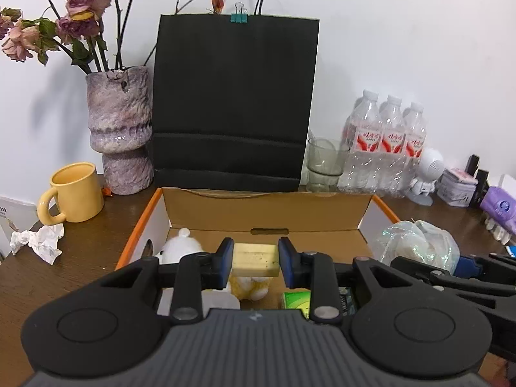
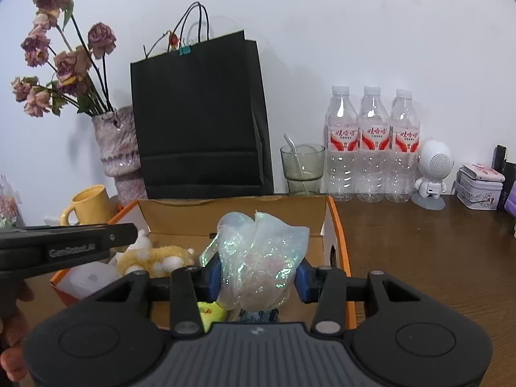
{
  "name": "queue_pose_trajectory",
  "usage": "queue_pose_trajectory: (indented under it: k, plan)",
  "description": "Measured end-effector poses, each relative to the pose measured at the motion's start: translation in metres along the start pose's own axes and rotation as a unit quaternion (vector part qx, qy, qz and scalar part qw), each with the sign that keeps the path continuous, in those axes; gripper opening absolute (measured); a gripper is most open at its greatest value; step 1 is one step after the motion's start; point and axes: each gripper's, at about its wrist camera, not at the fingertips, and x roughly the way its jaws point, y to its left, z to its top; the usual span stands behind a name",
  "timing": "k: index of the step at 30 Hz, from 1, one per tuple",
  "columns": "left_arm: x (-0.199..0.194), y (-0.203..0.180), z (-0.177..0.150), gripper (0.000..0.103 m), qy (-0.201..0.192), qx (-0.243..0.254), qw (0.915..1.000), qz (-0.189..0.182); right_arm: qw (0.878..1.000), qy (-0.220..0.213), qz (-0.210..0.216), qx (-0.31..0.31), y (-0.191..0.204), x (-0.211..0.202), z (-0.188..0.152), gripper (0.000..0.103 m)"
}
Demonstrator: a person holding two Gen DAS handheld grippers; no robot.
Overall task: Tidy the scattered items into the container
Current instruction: 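Carry the sponge and plastic bag into the box and open both grippers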
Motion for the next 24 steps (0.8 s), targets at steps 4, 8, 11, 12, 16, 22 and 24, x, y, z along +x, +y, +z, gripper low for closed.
queue_pose_trajectory:
  k: [4,8,11,12,16,22,24]
  plan:
    - [0.007,-0.003,-0.002,0.032,-0.002,0.005,0.9994,0.035,1.000,0.014,-0.001,-0.003,-0.003,0.009,-0.003,0.047]
    - [0.006,0.002,-0.003,0.094,-0.006,-0.005,0.9977,0.067,0.999,0.035,0.006,-0.024,0.003,0.017,-0.006,0.087]
    - [-0.004,0.008,-0.001,0.103,-0.023,-0.005,0.9972,0.071,0.999,0.033,0.005,-0.039,0.009,0.013,-0.006,0.103]
    - [-0.007,0.010,-0.001,0.103,-0.023,-0.002,0.9971,0.072,0.999,0.034,0.005,-0.041,0.010,0.013,-0.006,0.103]
    - [-0.015,0.017,0.000,0.103,-0.022,-0.005,0.9967,0.077,0.998,0.042,-0.001,-0.036,0.010,0.012,-0.005,0.103]
    - [-0.021,0.021,-0.002,0.103,-0.022,-0.007,0.9970,0.073,0.999,0.040,-0.003,-0.030,0.009,0.010,-0.004,0.103]
    - [-0.022,0.021,-0.003,0.103,-0.022,-0.007,0.9970,0.073,0.999,0.039,-0.003,-0.031,0.009,0.009,-0.004,0.103]
